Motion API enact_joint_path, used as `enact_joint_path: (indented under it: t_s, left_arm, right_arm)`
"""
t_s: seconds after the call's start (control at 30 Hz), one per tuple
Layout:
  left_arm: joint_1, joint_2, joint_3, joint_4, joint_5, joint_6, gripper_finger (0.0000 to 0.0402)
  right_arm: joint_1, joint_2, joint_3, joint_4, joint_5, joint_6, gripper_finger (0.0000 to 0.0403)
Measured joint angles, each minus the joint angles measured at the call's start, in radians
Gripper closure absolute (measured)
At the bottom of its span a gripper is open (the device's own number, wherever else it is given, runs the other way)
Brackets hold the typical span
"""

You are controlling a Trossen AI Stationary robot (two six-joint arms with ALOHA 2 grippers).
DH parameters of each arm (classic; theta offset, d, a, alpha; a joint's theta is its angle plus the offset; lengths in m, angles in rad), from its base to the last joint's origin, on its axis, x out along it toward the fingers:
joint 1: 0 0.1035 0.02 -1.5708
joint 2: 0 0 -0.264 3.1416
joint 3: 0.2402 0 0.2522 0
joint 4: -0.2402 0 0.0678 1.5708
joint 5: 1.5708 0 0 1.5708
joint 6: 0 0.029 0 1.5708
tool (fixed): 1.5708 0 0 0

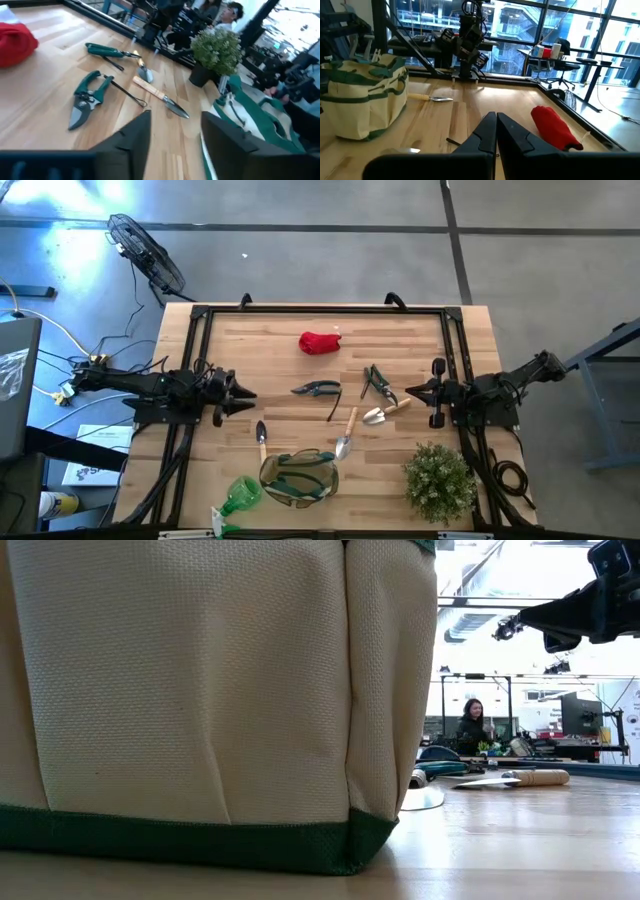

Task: Pick & Place Garden tools in Gardening bag
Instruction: Put the green spray bottle into the green gardening bag

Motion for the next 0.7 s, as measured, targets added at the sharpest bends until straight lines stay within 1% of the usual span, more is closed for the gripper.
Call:
enact_joint_path:
  t_s: [0.1,0.17,0.37,0.43,0.57,0.67,0.7]
  left_arm:
    - [0.000,0.000,0.008,-0.009,-0.006,-0.045,0.0179]
    - [0.000,0.000,0.029,-0.025,0.006,-0.048,0.0163]
    - [0.000,0.002,0.168,0.021,0.015,0.042,0.0154]
    - [0.000,0.026,0.215,0.042,0.026,0.056,0.0154]
    - [-0.006,0.113,0.323,0.099,0.092,0.120,0.0154]
    - [-0.035,0.230,0.431,0.110,0.100,0.168,0.0154]
    - [-0.052,0.280,0.469,0.106,0.119,0.178,0.0154]
  right_arm:
    - [0.000,0.000,0.002,0.001,0.000,-0.024,0.0400]
    - [0.000,0.000,0.002,0.000,0.001,-0.026,0.0400]
    - [0.000,0.000,0.002,0.000,0.001,-0.028,0.0400]
    - [0.000,0.000,0.002,0.000,0.001,-0.030,0.0400]
    - [0.000,0.000,0.002,0.000,0.001,-0.090,0.0400]
    - [0.000,0.000,0.002,0.000,0.001,-0.126,0.0400]
    - [0.000,0.000,0.002,0.000,0.001,-0.129,0.0400]
